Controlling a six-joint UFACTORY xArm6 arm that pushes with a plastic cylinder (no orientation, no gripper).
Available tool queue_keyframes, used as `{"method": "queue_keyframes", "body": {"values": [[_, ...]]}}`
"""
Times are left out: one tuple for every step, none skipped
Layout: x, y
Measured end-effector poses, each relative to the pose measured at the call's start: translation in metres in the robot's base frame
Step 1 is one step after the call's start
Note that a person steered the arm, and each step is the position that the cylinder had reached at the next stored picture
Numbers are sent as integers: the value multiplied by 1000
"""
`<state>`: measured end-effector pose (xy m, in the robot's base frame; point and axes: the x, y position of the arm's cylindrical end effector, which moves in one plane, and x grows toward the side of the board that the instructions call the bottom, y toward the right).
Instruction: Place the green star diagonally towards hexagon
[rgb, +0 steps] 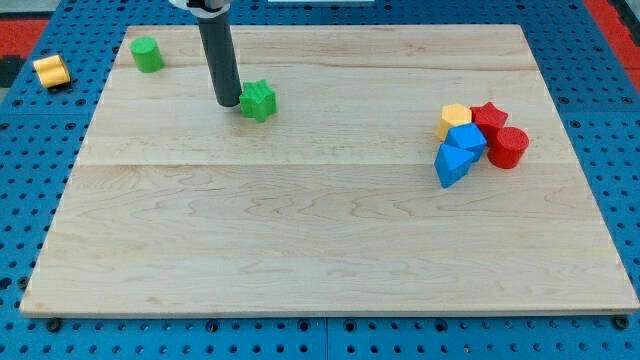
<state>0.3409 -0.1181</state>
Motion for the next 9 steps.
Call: {"method": "queue_keyframes", "body": {"values": [[19, 0], [31, 4], [13, -29], [1, -5], [-3, 38], [11, 65], [12, 153], [3, 136], [2, 150]]}}
